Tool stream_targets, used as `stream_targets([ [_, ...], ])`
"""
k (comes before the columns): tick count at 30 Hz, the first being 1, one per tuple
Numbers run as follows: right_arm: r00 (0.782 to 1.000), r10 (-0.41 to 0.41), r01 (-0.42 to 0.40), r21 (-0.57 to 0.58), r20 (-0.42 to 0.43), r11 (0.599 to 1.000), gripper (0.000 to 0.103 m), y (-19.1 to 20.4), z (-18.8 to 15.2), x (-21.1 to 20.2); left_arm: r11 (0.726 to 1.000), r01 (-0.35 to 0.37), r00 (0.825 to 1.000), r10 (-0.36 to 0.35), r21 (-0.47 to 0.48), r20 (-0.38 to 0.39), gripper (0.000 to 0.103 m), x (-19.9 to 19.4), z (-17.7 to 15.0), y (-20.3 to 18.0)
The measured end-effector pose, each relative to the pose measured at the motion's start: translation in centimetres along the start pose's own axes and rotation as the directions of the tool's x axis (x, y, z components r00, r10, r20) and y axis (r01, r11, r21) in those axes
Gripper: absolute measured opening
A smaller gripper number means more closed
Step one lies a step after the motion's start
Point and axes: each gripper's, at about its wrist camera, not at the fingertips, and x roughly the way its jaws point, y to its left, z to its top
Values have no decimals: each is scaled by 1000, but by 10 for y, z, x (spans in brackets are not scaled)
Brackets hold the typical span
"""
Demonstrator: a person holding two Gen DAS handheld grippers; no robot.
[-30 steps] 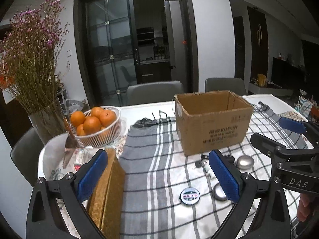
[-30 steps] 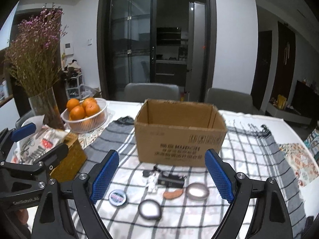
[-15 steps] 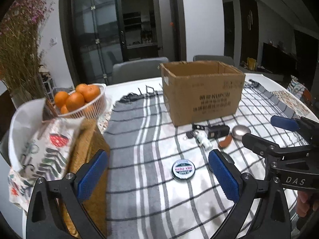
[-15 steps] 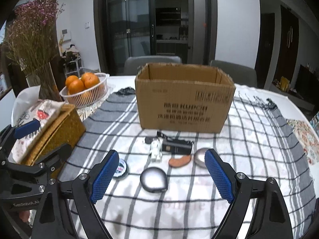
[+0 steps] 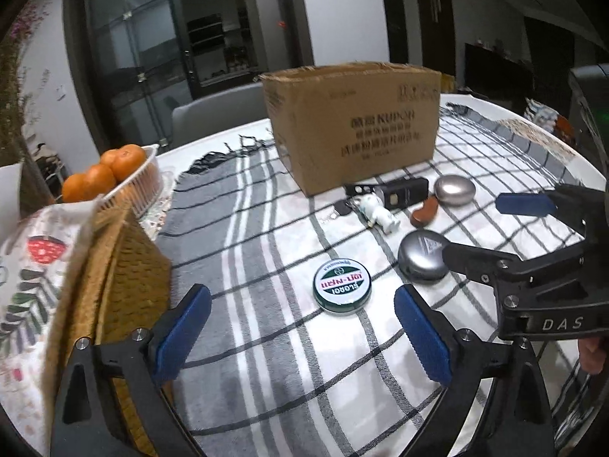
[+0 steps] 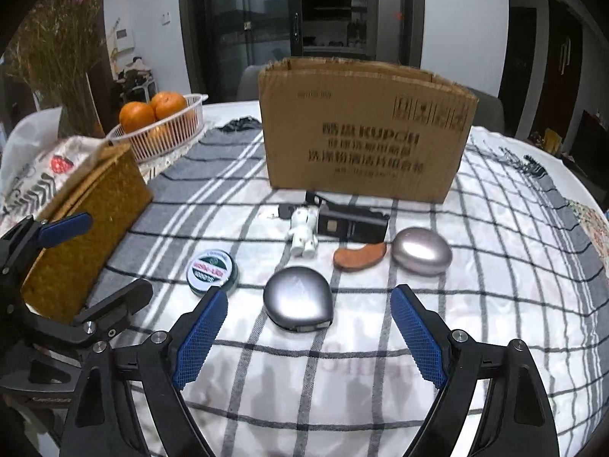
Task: Organize rigid objects
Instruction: 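Grasp the green-and-white balm tin with the left tool while the right tool grasps the grey case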
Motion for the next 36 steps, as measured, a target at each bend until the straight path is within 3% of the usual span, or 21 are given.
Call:
stream_targets([
  [20,994,0,-2,-20,-112,1000,86,-8,-9,56,995,91,991,-87,32,-98,93,59,-6,-1],
  [31,988,37,-39,-7,-147,999,75,-12,-7,74,990,144,980,-142,5,-138,85,80,-1,-3],
  [36,990,36,-36,-4,-135,999,66,-15,-5,75,989,149,975,-150,-17,-162,70,88,2,-5],
])
